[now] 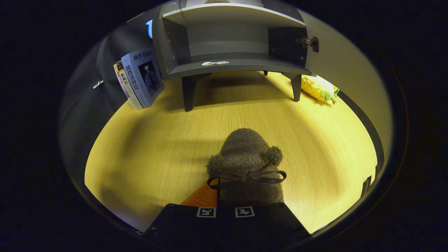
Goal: Open the shoe cabinet door, grab the shoes and put them into the shoe cabinet, then close the shoe cabinet door.
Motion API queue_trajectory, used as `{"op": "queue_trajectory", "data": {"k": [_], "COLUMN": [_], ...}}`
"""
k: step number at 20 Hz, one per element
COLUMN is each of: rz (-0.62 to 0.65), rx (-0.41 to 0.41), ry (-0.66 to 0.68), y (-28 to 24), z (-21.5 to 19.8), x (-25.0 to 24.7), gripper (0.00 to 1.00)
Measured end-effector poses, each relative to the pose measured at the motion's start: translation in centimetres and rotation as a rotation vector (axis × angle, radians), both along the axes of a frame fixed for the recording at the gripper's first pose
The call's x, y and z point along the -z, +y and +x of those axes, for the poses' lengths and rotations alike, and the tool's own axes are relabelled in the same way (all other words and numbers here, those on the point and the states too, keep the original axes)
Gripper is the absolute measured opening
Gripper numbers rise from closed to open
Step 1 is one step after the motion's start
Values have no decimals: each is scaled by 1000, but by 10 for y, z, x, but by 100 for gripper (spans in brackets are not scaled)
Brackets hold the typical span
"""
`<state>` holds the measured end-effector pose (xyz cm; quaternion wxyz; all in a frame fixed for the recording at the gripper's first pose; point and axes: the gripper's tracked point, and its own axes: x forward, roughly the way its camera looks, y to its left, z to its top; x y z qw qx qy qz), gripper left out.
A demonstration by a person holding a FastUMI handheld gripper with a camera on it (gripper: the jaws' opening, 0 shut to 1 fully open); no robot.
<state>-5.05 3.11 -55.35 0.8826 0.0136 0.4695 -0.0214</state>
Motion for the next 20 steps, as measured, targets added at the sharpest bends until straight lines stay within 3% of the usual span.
{"op": "queue_trajectory", "data": {"k": [9,20], "rz": [2,-23], "rx": [-8,-9], "ry": [-5,-267], "y": [-3,-4], "z": [-7,51], "x": [-36,-213], "gripper": [5,5]}}
